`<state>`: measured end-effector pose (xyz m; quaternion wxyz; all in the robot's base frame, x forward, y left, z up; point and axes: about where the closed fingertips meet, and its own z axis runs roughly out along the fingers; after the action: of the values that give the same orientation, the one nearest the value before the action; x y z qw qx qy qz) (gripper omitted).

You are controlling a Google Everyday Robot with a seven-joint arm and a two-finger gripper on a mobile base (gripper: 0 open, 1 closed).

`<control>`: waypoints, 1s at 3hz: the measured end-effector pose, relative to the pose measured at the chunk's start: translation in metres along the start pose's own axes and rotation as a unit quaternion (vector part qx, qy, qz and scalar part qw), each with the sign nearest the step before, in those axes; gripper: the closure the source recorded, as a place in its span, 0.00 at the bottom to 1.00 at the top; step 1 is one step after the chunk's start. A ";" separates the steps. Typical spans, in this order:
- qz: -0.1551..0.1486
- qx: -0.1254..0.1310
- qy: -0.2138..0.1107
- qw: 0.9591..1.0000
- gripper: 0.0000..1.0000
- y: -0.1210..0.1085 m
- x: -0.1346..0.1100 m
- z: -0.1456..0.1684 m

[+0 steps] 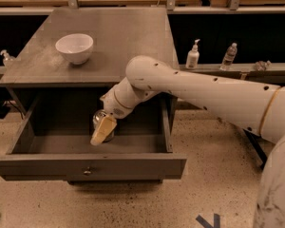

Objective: Pick 7up can from top drawer and place on counter

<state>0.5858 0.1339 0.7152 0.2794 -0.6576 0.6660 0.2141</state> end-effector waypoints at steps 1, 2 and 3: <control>0.007 0.017 0.012 1.000 0.09 -0.009 0.008 0.006; 0.010 0.033 0.020 0.999 0.10 -0.014 0.016 0.016; 0.006 0.039 0.019 0.999 0.10 -0.015 0.019 0.020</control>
Offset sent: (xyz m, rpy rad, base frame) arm 0.0222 -0.0064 -0.0289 -0.0565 -0.0521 -0.0969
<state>0.6027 0.1316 0.6888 0.2911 -0.6459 0.6831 0.1774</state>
